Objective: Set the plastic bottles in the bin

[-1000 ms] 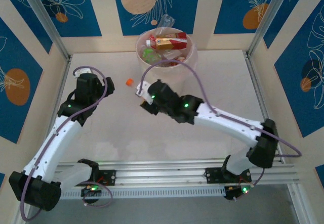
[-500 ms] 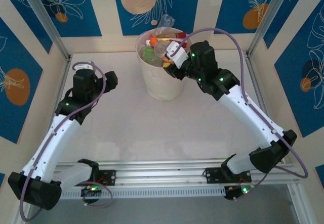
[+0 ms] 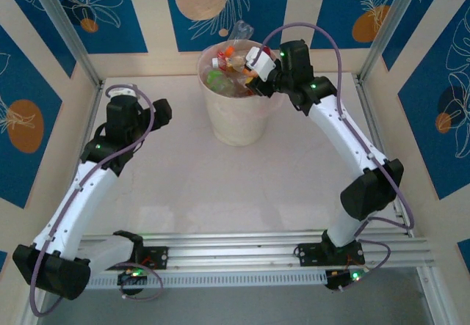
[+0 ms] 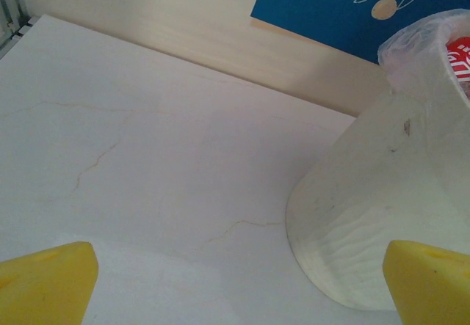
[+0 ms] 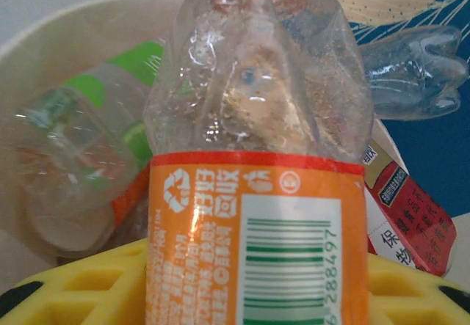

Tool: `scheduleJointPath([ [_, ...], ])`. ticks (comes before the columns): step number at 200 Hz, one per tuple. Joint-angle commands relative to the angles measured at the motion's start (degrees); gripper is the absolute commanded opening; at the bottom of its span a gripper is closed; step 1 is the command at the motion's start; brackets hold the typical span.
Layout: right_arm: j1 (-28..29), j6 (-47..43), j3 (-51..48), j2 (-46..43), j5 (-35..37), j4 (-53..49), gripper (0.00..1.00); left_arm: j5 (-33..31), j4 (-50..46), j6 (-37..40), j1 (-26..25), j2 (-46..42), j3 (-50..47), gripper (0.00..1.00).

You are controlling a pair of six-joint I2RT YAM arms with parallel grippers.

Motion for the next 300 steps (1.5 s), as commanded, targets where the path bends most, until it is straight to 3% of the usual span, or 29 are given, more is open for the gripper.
scheduleJointPath([
  [1,-0.85,-2.99,3.50,2.26,-2.18,-0.74,0.38,-0.43,-0.08,1.42,0.65,0.45,2.18,0.99],
  [29,-1.31,-3.83,5.20,4.55,-2.59,-1.83,0.42,-1.01,-0.11,1.60,0.64,1.21,2.77,1.00],
  [95,-1.28,-4.38,3.42,2.73,-3.03,-1.99,0.76,2.72,0.79,2.68,0.64,6.85,8.91,0.99],
  [119,-1.40,-4.07,3.41,2.09,-3.18,-2.12,0.80,4.10,0.83,3.22,0.65,9.72,12.45,0.99],
  [191,-1.49,3.72,1.92,-2.08,-7.62,2.56,0.81,13.16,2.53,1.03,0.65,22.92,24.82,0.99],
  [226,-1.49,7.20,1.78,-2.74,-4.19,4.81,0.78,18.50,2.24,0.07,-0.24,30.74,32.25,0.96],
  [300,-1.31,11.92,1.55,-2.99,6.02,9.18,0.76,18.83,-3.02,3.30,-3.52,42.52,42.86,0.81],
])
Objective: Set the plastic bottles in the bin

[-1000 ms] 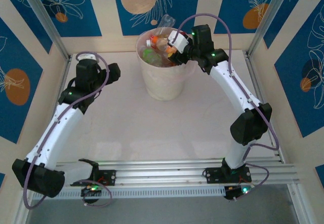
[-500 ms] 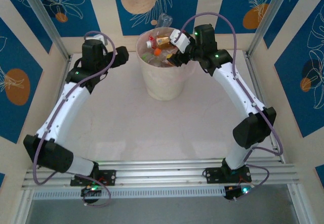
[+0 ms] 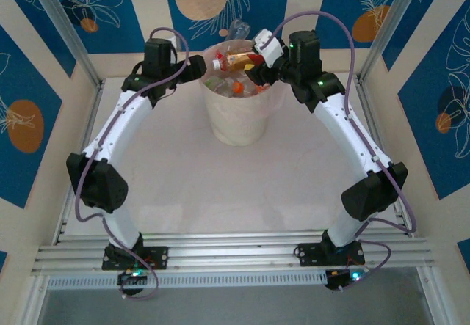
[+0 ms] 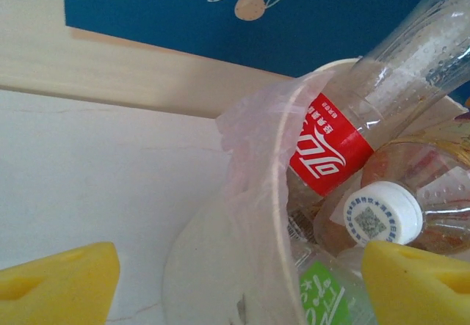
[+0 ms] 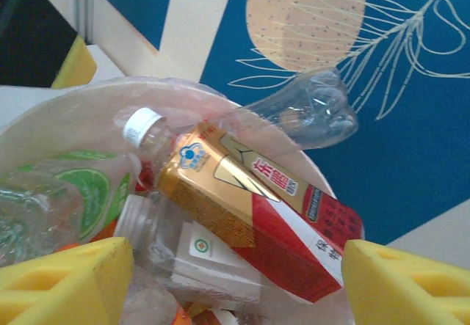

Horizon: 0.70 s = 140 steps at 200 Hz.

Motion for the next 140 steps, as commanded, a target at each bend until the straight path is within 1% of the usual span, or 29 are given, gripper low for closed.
scheduleJointPath([
  [1,-0.04,3.74,-0.70,-1.53,5.43,3.56,0.77,1.69,-2.70,1.88,-1.53,2.77,3.50,0.81],
  [7,-0.13,4.44,-0.31,-1.26,6.54,4.00,0.77,1.70,-2.79,2.11,-1.89,3.37,3.92,0.79],
  [24,-0.07,6.44,1.01,-0.41,8.42,4.19,0.77,1.23,-3.22,2.88,-2.43,4.85,4.82,0.77],
  [32,-0.03,7.56,1.54,0.07,9.29,4.37,0.78,0.64,-3.46,3.44,-2.68,5.36,5.09,0.74],
  [54,-0.05,10.68,3.43,1.73,11.61,4.38,0.79,-0.61,-4.07,4.43,-3.01,6.06,5.10,0.62],
  [65,-0.07,12.33,4.83,3.08,12.85,4.31,0.82,-1.09,-4.00,4.95,-3.14,5.92,4.59,0.56],
  [73,-0.21,13.84,6.90,4.58,13.66,3.26,0.83,-1.29,-3.69,5.16,-3.12,5.71,4.12,0.54],
  [104,-0.48,19.67,21.60,14.02,15.27,-5.65,0.83,-1.29,-1.54,5.38,-3.10,4.22,2.59,0.54],
  [116,-0.40,21.30,27.78,18.19,16.07,-9.01,0.83,-1.54,-0.62,5.55,-3.14,3.65,2.55,0.56],
  [124,-0.31,22.17,31.59,20.61,16.97,-11.00,0.83,-1.86,-0.33,5.38,-3.11,3.29,2.74,0.60],
  [135,-0.31,23.17,35.82,23.23,18.38,-13.01,0.83,-2.54,0.02,5.13,-3.10,2.67,3.05,0.72],
  [140,-0.39,23.54,37.44,24.30,18.96,-13.84,0.83,-2.81,0.31,5.03,-3.10,2.41,3.10,0.75],
])
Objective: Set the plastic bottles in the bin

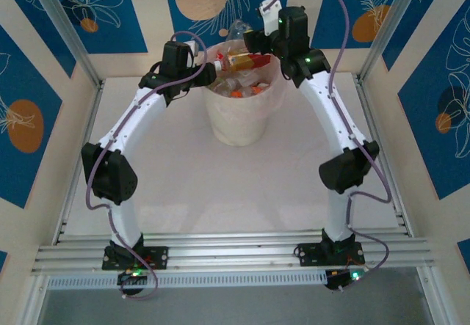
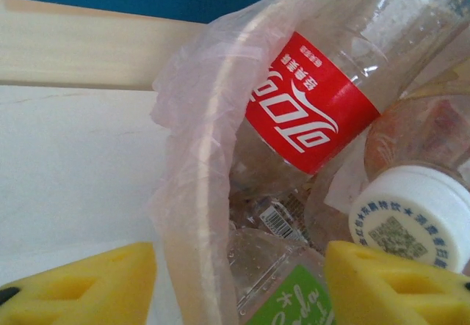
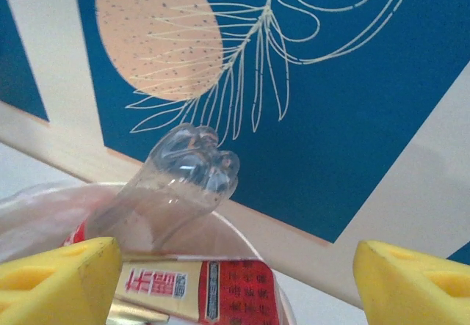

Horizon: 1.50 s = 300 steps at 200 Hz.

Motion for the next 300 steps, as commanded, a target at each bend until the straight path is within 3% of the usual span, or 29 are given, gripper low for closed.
scheduleJointPath([
  [1,-0.22,4.97,7.73,4.60,4.26,-7.51,0.83,-2.10,1.29,0.88,-0.13,-3.17,0.05,0.76],
  [28,-0.56,6.32,12.51,7.46,5.66,-10.47,0.83,-1.51,2.98,2.22,-0.13,-4.01,0.96,0.86],
  [50,-0.60,6.56,10.59,6.27,5.44,-10.07,0.83,-1.92,0.79,2.46,-0.13,-3.29,3.48,0.86],
  [82,-0.79,7.73,8.89,4.69,7.02,-10.22,0.83,-4.24,2.11,1.38,-0.21,-4.12,2.87,0.72],
  [108,-1.58,10.64,8.98,4.20,7.36,-12.04,0.83,-2.22,3.75,-0.26,-0.47,-3.00,4.51,0.58],
  [158,-1.81,11.36,6.88,3.07,8.00,-12.42,0.83,-7.14,-8.21,0.35,-2.07,5.88,19.25,0.32],
  [205,-2.11,11.16,5.77,2.44,8.29,-11.98,0.83,-7.72,-11.87,1.50,-2.38,10.56,24.75,0.24],
  [300,-3.11,12.35,2.83,0.54,9.53,-11.20,0.84,-3.77,-15.79,9.71,-5.74,12.25,27.70,0.23],
])
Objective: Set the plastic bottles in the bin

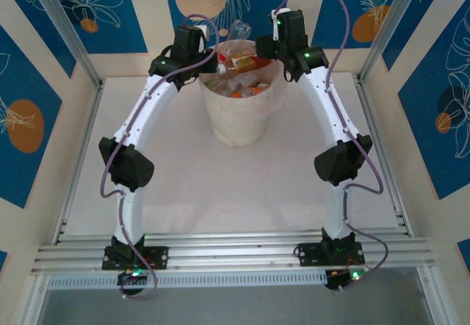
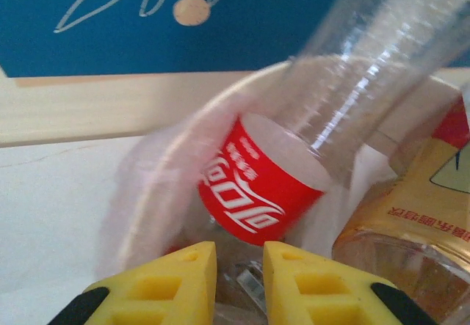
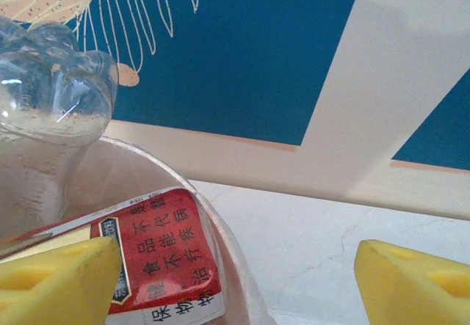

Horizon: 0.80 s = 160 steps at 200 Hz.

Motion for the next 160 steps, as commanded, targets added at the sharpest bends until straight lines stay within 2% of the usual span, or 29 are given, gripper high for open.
scheduleJointPath([
  [1,-0.54,1.35,-1.24,-3.67,1.73,1.06,0.84,1.94,-2.93,4.13,-1.81,-0.02,1.93,0.23],
  [59,-1.89,2.96,-6.56,-6.87,1.49,2.75,0.84,6.66,-3.95,4.47,-2.90,-1.85,1.60,0.23],
  [160,-2.72,3.23,-9.45,-6.76,0.96,3.04,0.84,16.76,-2.31,-0.36,-6.59,-0.65,1.25,0.25],
])
